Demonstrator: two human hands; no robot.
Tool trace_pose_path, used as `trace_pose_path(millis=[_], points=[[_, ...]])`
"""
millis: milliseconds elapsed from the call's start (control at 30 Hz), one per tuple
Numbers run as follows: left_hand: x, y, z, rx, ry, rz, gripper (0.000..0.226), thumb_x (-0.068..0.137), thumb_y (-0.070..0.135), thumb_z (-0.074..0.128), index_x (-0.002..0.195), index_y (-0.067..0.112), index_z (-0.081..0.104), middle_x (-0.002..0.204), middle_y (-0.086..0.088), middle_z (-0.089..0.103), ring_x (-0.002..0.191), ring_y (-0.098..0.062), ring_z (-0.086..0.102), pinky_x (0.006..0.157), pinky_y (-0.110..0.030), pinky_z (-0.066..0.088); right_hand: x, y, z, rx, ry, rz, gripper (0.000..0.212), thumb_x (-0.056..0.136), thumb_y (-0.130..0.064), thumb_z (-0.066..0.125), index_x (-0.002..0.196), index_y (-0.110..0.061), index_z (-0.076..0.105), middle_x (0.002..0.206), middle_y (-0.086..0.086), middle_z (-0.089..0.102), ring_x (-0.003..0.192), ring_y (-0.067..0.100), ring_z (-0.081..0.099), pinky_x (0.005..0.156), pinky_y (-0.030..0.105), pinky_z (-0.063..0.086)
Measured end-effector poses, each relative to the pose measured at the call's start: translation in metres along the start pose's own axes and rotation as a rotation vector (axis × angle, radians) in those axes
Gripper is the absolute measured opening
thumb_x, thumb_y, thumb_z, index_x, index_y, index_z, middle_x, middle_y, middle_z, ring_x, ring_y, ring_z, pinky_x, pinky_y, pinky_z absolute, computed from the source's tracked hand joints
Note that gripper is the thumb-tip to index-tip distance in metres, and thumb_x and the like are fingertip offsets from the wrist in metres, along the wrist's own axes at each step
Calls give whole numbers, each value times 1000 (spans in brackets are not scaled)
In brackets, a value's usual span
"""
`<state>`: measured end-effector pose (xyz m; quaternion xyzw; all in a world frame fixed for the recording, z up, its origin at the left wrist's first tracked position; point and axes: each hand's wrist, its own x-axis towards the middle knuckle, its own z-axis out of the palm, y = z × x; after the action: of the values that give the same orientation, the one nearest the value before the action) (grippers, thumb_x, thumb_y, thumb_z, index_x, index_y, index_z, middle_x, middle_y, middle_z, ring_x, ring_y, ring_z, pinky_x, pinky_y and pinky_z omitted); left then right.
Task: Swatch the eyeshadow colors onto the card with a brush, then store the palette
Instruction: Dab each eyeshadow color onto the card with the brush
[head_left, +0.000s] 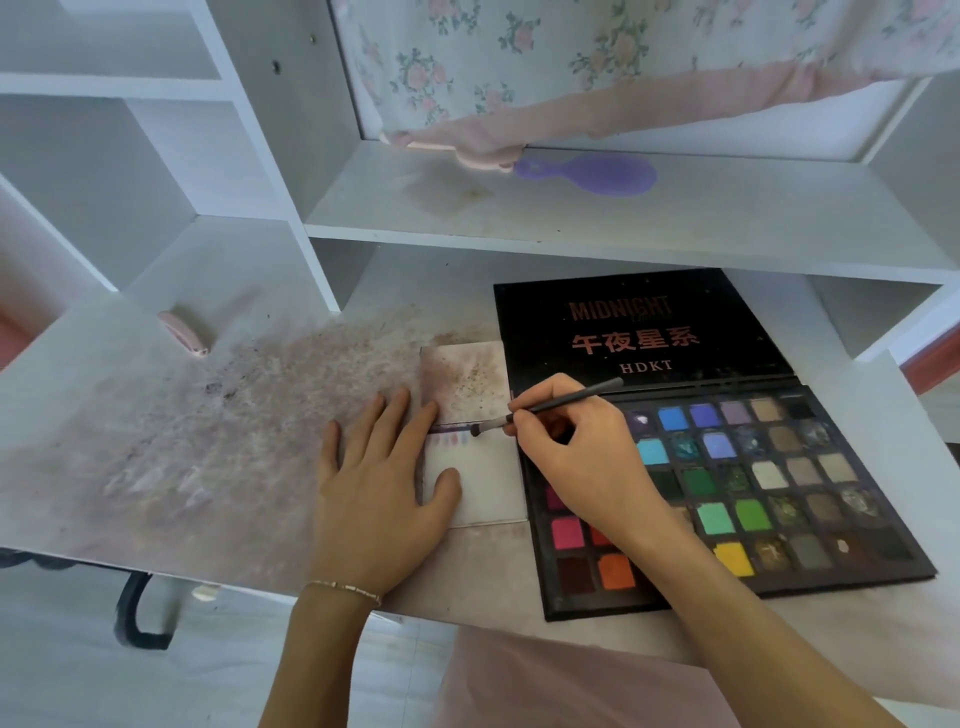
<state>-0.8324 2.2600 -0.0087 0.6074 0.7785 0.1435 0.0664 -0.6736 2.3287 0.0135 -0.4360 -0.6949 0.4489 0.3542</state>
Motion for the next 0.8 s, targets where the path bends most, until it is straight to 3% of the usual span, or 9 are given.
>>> trace_pose_path(millis=[267, 567, 800], points=[[0, 1, 1, 10, 4, -1, 83, 66, 60, 5, 143, 35, 24, 155, 9, 15, 143, -9, 4, 115, -39, -7, -1, 1, 2, -61, 2, -10, 14, 85, -16, 56, 81, -29, 56, 76, 5, 67, 73, 17, 62, 66, 29, 51], [0, 1, 1, -1, 10, -4, 82, 66, 59, 7, 142, 34, 27, 154, 8, 16, 143, -9, 6, 115, -40, -6, 0, 1, 1, -104, -24, 18, 8, 84, -15, 57, 83, -23, 58, 78, -1, 66, 74, 10, 61, 67, 25, 51], [0, 1, 1, 1, 9, -3, 82, 66, 60, 7, 142, 34, 28, 154, 8, 17, 143, -10, 7, 115, -40, -6, 1, 0, 2, -118, -25, -15, 21, 85, -14, 57, 79, -34, 52, 78, -4, 65, 77, 6, 59, 70, 19, 50]])
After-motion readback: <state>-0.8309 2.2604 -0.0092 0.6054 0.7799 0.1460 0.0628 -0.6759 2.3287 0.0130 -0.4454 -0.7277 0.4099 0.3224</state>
